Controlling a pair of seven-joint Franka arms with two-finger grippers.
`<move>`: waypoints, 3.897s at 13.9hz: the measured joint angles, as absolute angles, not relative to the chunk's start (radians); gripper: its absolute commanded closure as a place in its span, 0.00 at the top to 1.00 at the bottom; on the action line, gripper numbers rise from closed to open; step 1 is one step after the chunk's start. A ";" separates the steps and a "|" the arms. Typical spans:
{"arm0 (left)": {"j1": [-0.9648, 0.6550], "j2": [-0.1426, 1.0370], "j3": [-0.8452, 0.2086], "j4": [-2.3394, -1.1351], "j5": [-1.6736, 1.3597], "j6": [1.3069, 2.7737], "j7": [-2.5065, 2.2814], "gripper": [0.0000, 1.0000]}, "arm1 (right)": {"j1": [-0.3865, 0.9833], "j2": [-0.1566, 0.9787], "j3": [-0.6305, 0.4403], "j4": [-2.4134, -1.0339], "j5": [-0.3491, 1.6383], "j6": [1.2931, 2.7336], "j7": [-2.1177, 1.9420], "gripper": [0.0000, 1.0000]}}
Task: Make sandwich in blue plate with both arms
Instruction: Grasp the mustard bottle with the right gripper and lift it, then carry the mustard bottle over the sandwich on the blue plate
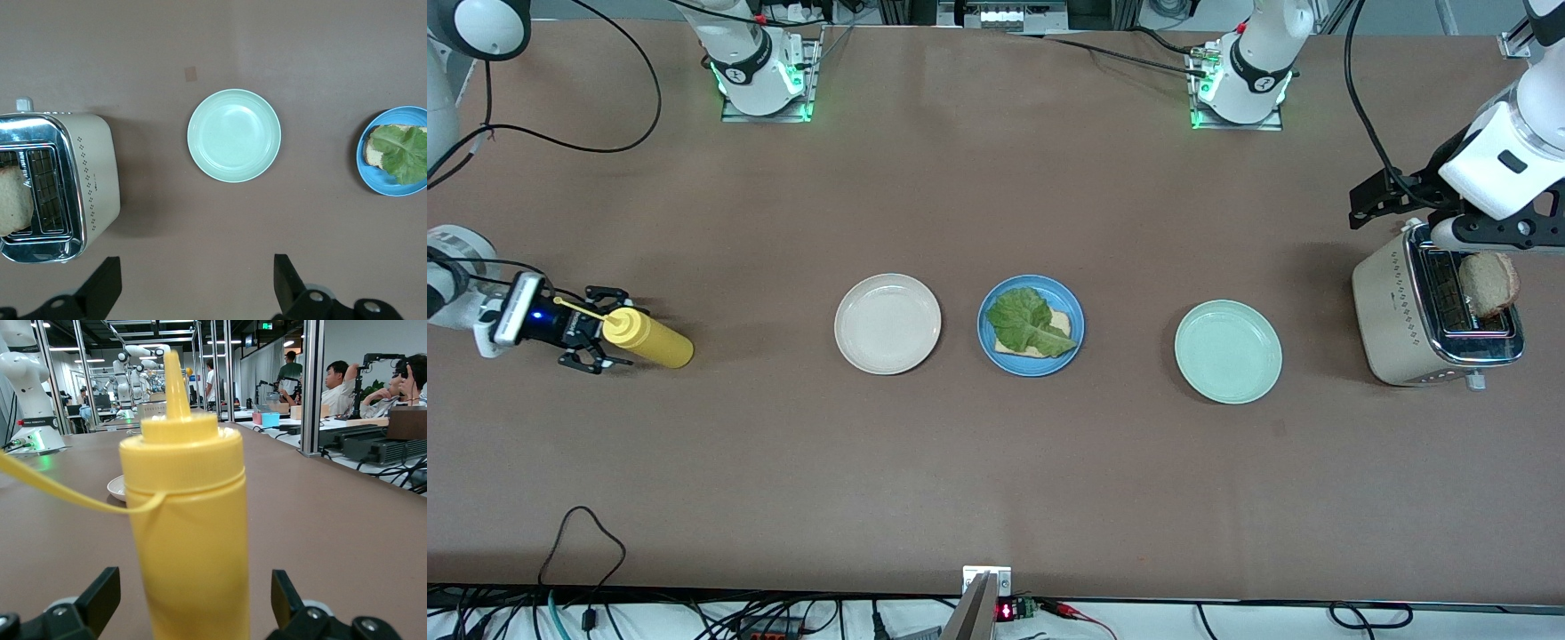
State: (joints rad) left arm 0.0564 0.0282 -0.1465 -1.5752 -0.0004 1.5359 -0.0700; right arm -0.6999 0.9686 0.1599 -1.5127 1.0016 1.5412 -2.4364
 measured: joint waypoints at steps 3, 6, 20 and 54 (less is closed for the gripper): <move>0.056 0.028 -0.146 -1.575 0.000 1.536 -0.070 1.00 | -0.687 0.984 0.160 -1.511 1.026 1.542 -2.444 1.00; 0.056 0.028 -0.146 -1.575 0.000 1.536 -0.070 1.00 | -0.671 0.985 0.162 -1.508 1.035 1.542 -2.445 0.77; 0.056 0.028 -0.145 -1.578 0.000 1.536 -0.070 1.00 | -0.399 0.823 0.175 -1.461 1.021 1.631 -2.253 0.27; 0.056 0.028 -0.144 -1.579 0.000 1.536 -0.070 1.00 | 0.598 0.745 0.169 -1.362 -0.584 2.067 -0.696 0.33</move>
